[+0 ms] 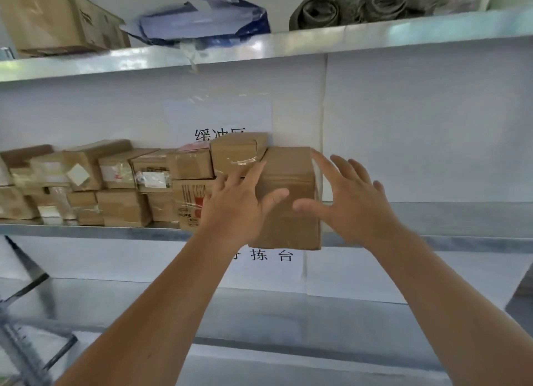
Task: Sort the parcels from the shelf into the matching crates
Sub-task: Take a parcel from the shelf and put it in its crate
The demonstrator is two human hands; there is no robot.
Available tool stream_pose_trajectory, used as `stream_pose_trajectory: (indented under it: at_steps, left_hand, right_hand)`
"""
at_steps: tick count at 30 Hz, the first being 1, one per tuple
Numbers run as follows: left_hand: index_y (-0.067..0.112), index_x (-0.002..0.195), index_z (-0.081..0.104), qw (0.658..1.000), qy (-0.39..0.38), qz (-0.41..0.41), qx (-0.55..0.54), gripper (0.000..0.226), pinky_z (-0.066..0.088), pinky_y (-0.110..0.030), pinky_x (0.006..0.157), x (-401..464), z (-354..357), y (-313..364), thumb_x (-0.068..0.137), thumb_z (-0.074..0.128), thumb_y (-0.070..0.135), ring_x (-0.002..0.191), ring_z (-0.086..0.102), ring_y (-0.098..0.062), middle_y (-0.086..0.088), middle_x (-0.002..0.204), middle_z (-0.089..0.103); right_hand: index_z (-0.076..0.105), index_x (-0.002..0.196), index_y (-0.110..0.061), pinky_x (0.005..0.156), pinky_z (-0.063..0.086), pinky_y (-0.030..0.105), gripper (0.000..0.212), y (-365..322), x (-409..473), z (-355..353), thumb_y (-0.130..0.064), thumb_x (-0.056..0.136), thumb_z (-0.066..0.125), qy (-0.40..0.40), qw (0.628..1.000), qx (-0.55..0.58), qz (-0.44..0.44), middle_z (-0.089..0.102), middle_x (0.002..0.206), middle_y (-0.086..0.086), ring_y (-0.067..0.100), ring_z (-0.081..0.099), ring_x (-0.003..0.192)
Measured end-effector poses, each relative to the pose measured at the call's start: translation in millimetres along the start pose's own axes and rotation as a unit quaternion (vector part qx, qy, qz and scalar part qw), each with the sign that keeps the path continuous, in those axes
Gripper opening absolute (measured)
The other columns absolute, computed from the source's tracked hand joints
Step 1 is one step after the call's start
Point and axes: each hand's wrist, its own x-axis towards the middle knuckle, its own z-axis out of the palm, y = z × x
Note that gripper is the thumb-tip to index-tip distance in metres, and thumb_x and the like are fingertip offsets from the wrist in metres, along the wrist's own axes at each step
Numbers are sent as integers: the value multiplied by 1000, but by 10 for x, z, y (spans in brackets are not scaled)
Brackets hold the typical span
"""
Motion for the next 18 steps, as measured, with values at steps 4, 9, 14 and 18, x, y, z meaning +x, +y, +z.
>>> stream_pose_trajectory:
  at_steps: [4, 9, 14, 18]
  left_hand:
    - [48, 161, 22, 1000, 8, -11, -28, 87, 44, -49, 108, 269, 104, 86, 85, 25, 89, 138, 48, -35, -7, 149, 57]
    - [49, 155, 34, 999, 1, -27, -19, 80, 52, -43, 94, 404, 144, 100, 85, 32, 88, 124, 62, -29, 0, 133, 69]
    - [44, 151, 46, 998, -4, -6, -69, 87, 51, -38, 93, 389, 130, 82, 79, 31, 89, 119, 65, -24, 4, 129, 71]
    - [43, 154, 44, 993, -12, 4, -116, 85, 50, -35, 93, 295, 94, 84, 81, 36, 86, 114, 66, -22, 2, 123, 72]
  right_hand:
    - [10, 158, -53, 114, 34, 61, 106, 174, 479, 167, -103, 65, 25, -45, 999, 15, -20, 32, 166, -7, 25, 25, 154]
    - [20, 146, -63, 107, 45, 52, 91, 228, 652, 259, -102, 66, 41, -106, 990, 93, -26, 57, 145, -10, 23, 57, 126]
    - [28, 143, -62, 102, 50, 50, 90, 200, 626, 288, -103, 65, 46, -89, 986, 136, -32, 61, 136, -11, 20, 62, 116]
    - [28, 147, -59, 106, 47, 51, 87, 154, 474, 208, -98, 71, 46, -66, 988, 133, -43, 54, 145, -16, 18, 57, 125]
